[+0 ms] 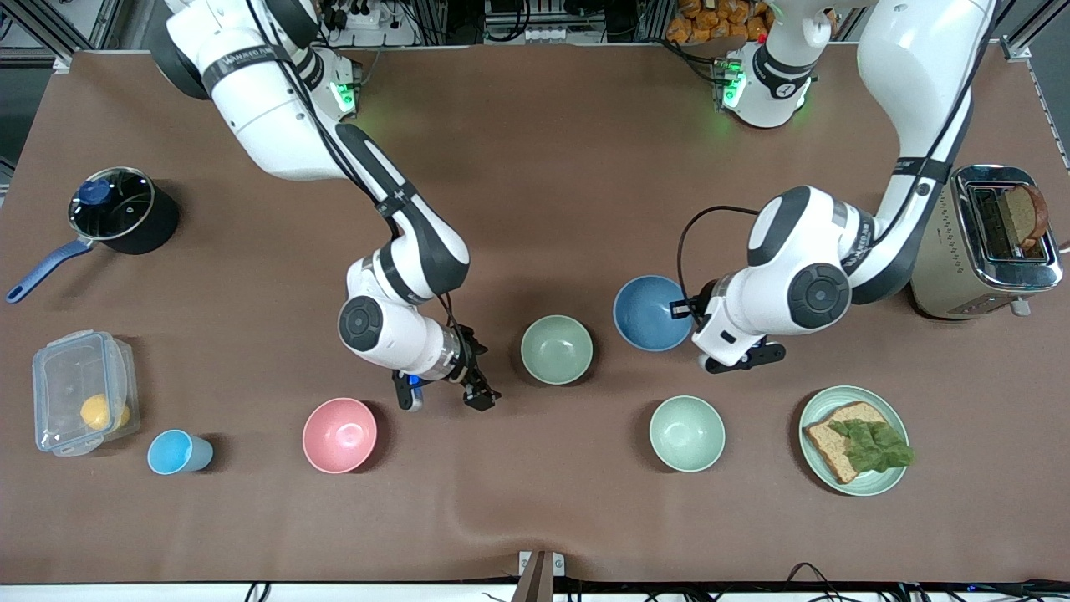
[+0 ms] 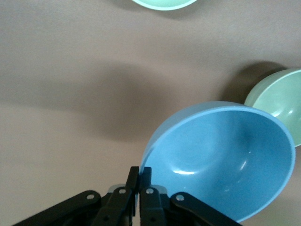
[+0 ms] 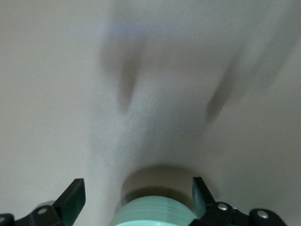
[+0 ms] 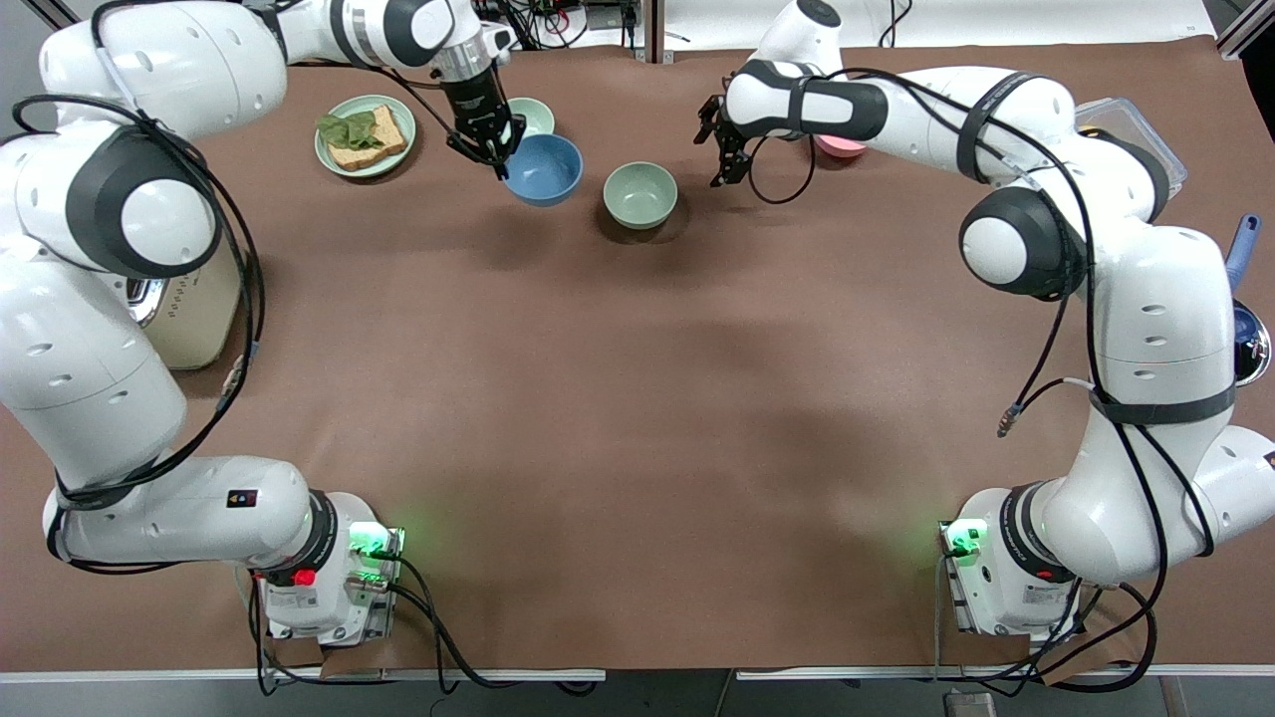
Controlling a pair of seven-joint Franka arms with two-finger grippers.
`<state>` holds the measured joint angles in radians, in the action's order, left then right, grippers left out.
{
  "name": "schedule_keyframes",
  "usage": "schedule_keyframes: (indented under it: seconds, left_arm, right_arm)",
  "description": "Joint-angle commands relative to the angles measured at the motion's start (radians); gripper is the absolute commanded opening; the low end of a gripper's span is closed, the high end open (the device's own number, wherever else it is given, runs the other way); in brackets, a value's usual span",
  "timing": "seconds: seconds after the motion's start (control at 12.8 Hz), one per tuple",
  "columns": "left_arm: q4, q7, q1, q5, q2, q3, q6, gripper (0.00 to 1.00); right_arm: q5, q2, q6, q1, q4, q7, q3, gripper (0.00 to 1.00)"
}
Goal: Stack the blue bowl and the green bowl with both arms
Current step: 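Lower the blue bowl into the green bowl with the left gripper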
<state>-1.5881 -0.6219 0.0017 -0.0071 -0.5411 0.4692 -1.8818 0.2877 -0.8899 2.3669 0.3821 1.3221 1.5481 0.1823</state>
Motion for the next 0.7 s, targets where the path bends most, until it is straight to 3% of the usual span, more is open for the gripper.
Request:
schedule_keyframes:
  seconds: [0.0, 0.62]
  left_arm:
    - [0.043, -0.06, -0.038, -0.022, -0.029, -0.001, -0.026, 0.0]
    - [0.086, -0.234, -0.153, -0.021, -0.114, -0.006, -0.175, 0.0]
  right_arm:
    - [0.011, -0.043, 0.006, 0.032, -0.047, 0.027, 0.0, 1.0]
    - [0.001, -0.072, 0.06, 0.069, -0.038, 0.047, -0.003, 1.0]
